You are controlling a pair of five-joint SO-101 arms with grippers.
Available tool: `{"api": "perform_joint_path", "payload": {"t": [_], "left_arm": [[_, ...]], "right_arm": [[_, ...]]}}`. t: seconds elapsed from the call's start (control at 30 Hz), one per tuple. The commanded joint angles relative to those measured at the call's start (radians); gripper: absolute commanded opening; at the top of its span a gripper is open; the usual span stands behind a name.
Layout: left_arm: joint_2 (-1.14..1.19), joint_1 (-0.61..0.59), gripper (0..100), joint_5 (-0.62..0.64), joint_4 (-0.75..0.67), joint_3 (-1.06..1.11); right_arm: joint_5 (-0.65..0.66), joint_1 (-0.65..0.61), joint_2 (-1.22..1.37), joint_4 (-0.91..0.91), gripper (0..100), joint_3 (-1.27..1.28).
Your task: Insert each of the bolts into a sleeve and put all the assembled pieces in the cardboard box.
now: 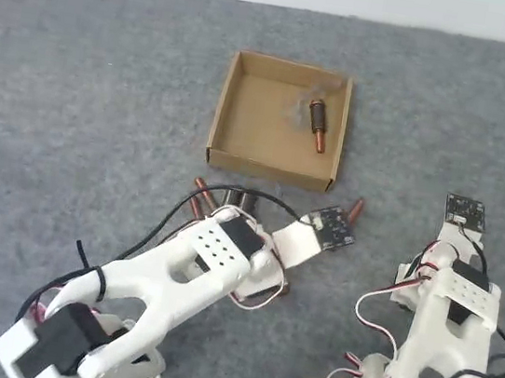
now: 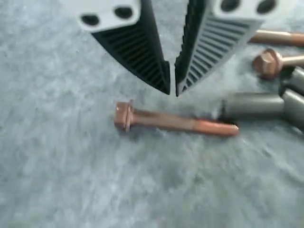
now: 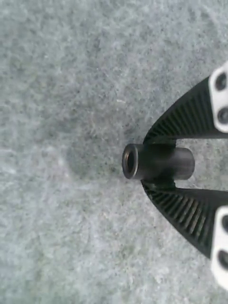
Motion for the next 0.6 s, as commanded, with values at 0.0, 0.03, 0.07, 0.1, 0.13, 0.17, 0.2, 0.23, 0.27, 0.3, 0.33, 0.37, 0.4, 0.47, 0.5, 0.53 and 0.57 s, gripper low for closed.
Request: {"api": "perform_joint_path", "payload": {"t": [0.0,0.03,0.07,0.1,0.13,0.17,0.2,0.23,0.27,0.3,0.33,0.37,0.4,0.47,0.5,0.53,0.57], "left_arm": [[-0.020,0.005,1,0.015,-0.071,0.044],[-0.020,0.005,1,0.017,-0.094,0.058],[-0.020,0.005,1,0.018,-0.104,0.064],[-0.020,0.005,1,0.018,-0.103,0.061],[-0.020,0.006,1,0.020,-0.103,0.061],[-0.020,0.014,1,0.028,-0.103,0.059],[-0.018,0.029,1,0.049,-0.103,0.061],[-0.018,0.048,1,0.077,-0.103,0.061],[-0.018,0.072,1,0.107,-0.103,0.061],[-0.018,0.101,1,0.137,-0.107,0.061],[-0.018,0.127,1,0.164,-0.107,0.061],[-0.017,0.146,1,0.187,-0.107,0.058],[-0.012,0.157,1,0.209,-0.109,0.054],[0.023,0.157,1,0.235,-0.101,0.028],[0.054,0.157,1,0.242,-0.092,0.005],[0.091,0.155,1,0.245,-0.072,-0.024],[0.135,0.150,1,0.245,-0.054,-0.061]], "right_arm": [[0.012,0.004,-0.048,-0.008,0.7,-0.002],[0.012,0.004,-0.048,-0.007,0.7,-0.002],[0.012,0.004,-0.048,-0.005,0.7,-0.002],[0.012,0.004,-0.048,-0.004,0.7,-0.002],[0.012,0.004,-0.048,-0.004,0.7,-0.002],[0.011,0.004,-0.048,-0.004,0.7,-0.002],[0.011,0.004,-0.048,-0.004,0.7,-0.002],[0.011,0.004,-0.048,-0.004,0.7,-0.002],[0.011,0.004,-0.048,-0.004,0.7,-0.002],[0.011,0.004,-0.048,-0.004,0.7,-0.002],[0.011,0.004,-0.048,-0.004,0.7,-0.002],[0.011,0.004,-0.048,-0.004,0.7,-0.002],[0.011,0.004,-0.048,-0.004,0.7,-0.002],[0.011,0.004,-0.048,-0.004,0.7,-0.002],[0.011,0.005,-0.048,-0.004,0.7,-0.002],[0.011,0.005,-0.048,-0.004,0.7,-0.002],[0.011,0.005,-0.048,-0.004,0.7,-0.002]]}}
